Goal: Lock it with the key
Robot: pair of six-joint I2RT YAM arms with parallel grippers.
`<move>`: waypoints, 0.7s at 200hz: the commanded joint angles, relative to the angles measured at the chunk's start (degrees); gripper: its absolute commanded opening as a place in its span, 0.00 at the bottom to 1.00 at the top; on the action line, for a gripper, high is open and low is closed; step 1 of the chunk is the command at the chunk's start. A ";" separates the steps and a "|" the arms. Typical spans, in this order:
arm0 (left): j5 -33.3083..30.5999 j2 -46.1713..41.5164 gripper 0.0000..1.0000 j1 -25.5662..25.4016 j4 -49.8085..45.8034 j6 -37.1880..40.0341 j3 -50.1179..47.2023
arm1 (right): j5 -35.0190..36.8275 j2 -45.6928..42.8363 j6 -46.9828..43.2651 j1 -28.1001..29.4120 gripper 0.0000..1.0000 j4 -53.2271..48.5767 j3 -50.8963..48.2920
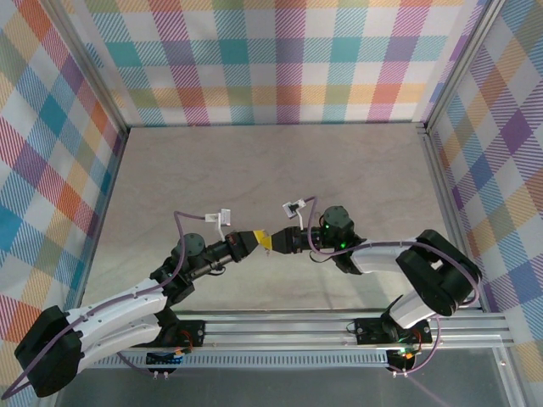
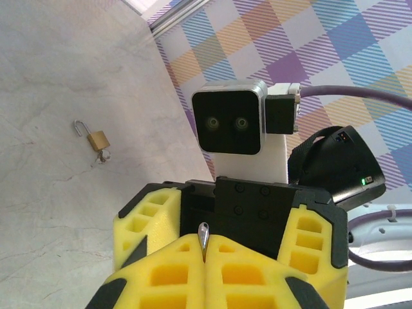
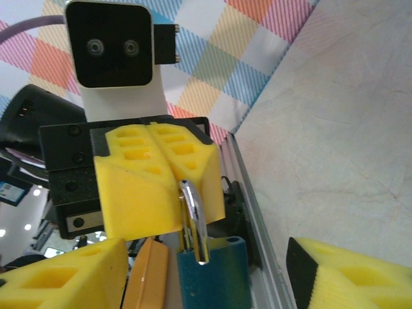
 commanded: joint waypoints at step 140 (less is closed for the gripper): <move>-1.06 -4.08 0.00 -0.52 -0.38 1.27 -1.43 | -1.47 -1.53 1.94 0.03 0.48 7.77 -1.99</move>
